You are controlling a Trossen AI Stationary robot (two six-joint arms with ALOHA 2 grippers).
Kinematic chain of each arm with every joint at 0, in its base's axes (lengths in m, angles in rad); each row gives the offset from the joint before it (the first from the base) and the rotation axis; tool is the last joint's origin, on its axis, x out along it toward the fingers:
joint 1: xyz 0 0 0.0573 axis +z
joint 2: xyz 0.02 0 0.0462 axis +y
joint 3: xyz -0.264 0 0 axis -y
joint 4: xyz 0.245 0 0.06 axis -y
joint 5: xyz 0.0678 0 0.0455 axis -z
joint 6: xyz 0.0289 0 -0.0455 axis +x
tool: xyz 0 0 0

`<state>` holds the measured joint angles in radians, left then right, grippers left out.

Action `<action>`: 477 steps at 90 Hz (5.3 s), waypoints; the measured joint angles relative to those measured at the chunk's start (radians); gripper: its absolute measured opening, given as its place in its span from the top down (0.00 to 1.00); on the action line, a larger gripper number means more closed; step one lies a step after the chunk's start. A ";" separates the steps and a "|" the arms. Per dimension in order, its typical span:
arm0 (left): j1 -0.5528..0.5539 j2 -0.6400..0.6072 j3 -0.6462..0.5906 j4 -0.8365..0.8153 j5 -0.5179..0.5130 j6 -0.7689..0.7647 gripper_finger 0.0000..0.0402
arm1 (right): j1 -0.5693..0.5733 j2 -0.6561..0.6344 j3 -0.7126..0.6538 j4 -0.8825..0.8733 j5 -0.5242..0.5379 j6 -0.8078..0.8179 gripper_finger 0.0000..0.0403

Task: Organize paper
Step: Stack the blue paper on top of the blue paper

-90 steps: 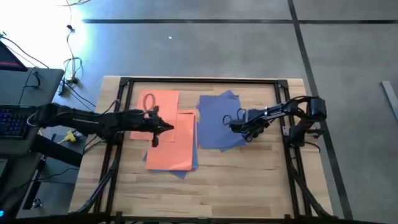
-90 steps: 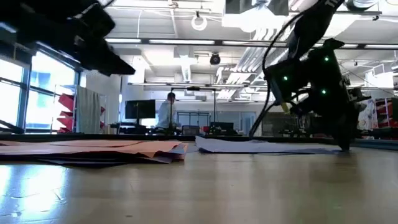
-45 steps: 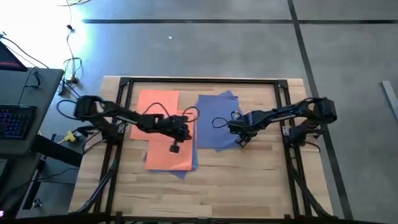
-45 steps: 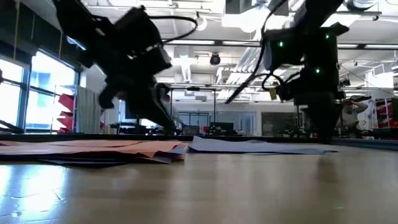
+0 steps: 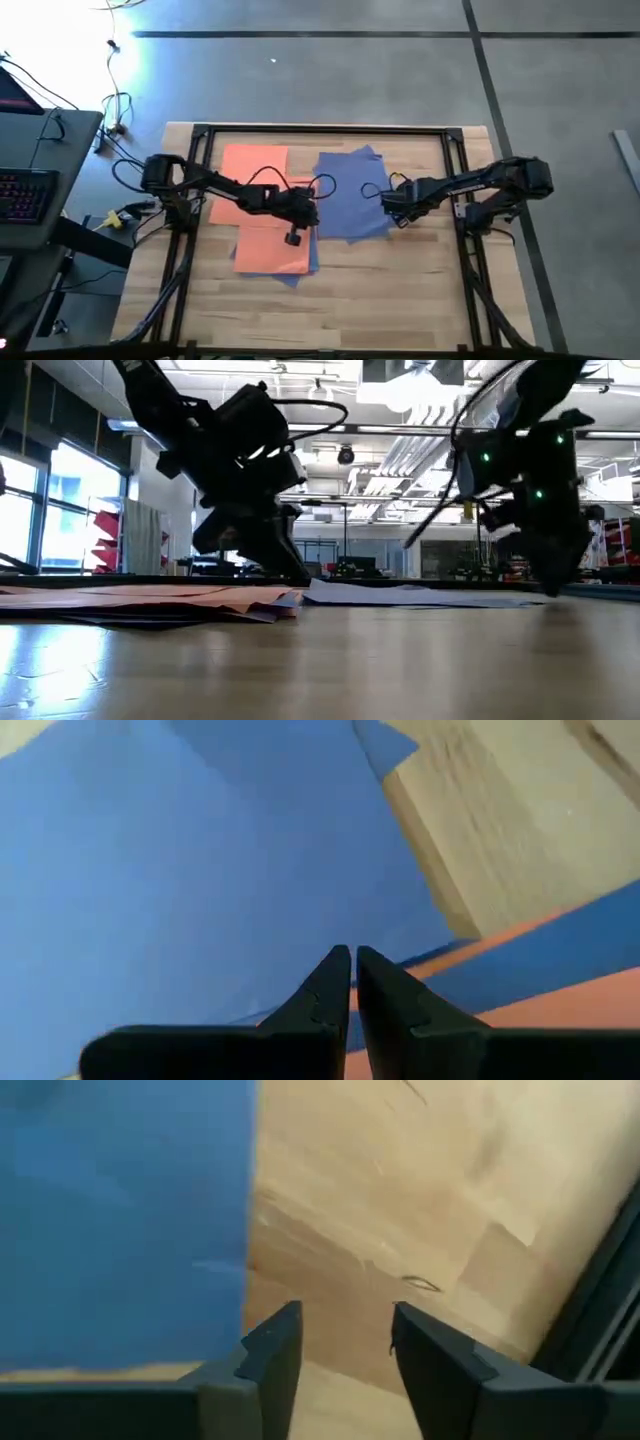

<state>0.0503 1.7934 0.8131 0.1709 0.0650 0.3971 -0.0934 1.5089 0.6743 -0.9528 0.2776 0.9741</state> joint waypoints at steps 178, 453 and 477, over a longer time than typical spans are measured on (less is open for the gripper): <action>0.088 -0.031 0.044 -0.331 -0.138 -0.089 1.00 | 0.192 0.129 0.017 0.796 -0.111 -0.249 1.00; 0.351 0.124 0.182 -0.166 -0.236 0.019 1.00 | -0.405 0.038 -0.165 1.050 0.237 -0.634 1.00; 0.397 0.136 0.183 -0.146 -0.151 0.017 1.00 | -0.358 -0.063 -0.165 0.995 0.210 -0.633 1.00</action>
<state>0.4477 1.9290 0.9958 0.0246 -0.0862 0.4137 -0.4519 1.4462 0.5091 0.0423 0.4871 0.3413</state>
